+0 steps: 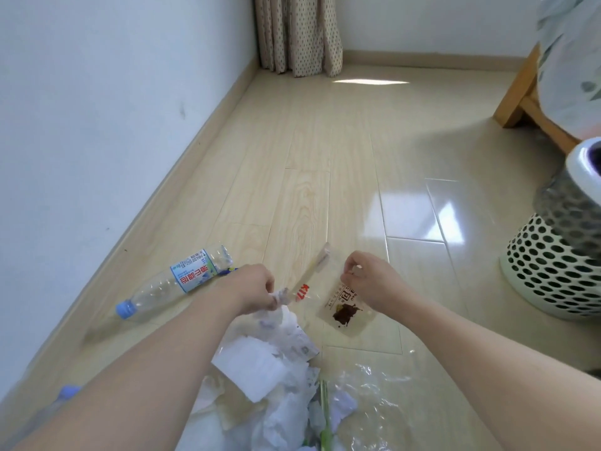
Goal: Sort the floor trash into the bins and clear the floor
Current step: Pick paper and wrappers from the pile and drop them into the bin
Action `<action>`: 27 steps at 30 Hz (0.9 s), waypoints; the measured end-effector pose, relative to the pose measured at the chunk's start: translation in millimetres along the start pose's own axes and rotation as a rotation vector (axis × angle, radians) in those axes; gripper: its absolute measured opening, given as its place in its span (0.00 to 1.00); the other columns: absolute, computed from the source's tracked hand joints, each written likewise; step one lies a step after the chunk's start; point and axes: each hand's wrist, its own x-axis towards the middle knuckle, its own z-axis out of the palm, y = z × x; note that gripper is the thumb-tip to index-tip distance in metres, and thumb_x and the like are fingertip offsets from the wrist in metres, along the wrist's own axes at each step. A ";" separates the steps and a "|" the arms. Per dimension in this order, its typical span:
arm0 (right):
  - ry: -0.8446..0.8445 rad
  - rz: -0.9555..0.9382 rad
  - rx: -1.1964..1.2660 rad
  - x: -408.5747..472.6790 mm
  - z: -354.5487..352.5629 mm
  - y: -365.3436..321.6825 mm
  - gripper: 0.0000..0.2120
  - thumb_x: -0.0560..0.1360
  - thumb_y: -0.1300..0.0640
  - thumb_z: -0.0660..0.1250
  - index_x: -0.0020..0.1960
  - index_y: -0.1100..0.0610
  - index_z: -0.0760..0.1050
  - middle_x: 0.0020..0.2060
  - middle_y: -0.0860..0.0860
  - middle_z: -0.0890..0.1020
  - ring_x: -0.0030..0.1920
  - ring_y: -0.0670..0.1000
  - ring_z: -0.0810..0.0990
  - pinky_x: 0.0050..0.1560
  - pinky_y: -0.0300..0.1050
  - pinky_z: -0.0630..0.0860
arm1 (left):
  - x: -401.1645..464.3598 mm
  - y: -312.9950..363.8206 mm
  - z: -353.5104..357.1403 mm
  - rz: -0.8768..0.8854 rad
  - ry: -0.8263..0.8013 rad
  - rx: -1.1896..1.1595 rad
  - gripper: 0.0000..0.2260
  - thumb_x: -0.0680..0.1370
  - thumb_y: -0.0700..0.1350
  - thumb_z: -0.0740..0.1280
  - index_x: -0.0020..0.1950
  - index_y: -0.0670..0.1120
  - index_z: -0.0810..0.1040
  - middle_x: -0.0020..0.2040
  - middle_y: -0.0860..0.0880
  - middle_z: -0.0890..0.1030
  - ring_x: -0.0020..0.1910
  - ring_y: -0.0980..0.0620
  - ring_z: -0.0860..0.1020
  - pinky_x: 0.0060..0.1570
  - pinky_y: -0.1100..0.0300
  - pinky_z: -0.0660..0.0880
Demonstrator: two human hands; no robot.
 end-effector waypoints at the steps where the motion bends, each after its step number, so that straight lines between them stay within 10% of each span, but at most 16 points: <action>1: 0.014 0.016 0.035 -4.9 -6.2 -7.6 0.05 0.78 0.56 0.64 0.43 0.51 0.71 0.47 0.48 0.79 0.42 0.50 0.78 0.34 0.41 0.70 | -6.6 1.3 -4.7 -0.013 0.001 -0.014 0.11 0.73 0.46 0.70 0.34 0.48 0.72 0.34 0.50 0.74 0.34 0.51 0.72 0.30 0.62 0.65; 18: 0.158 0.072 0.188 -156.1 -116.5 -70.9 0.03 0.77 0.57 0.65 0.48 0.57 0.74 0.43 0.50 0.78 0.39 0.50 0.77 0.32 0.41 0.71 | -148.0 36.9 -51.4 0.002 -0.045 -0.351 0.08 0.74 0.32 0.62 0.49 0.43 0.71 0.38 0.42 0.82 0.27 0.50 0.79 0.25 0.62 0.72; 27: 0.057 0.083 0.156 -172.1 -112.3 -56.0 0.03 0.77 0.56 0.66 0.46 0.54 0.73 0.42 0.49 0.78 0.40 0.52 0.77 0.33 0.42 0.71 | -182.5 28.4 -18.0 -0.117 -0.155 -0.115 0.10 0.74 0.35 0.64 0.53 0.43 0.81 0.34 0.49 0.80 0.30 0.55 0.76 0.30 0.66 0.72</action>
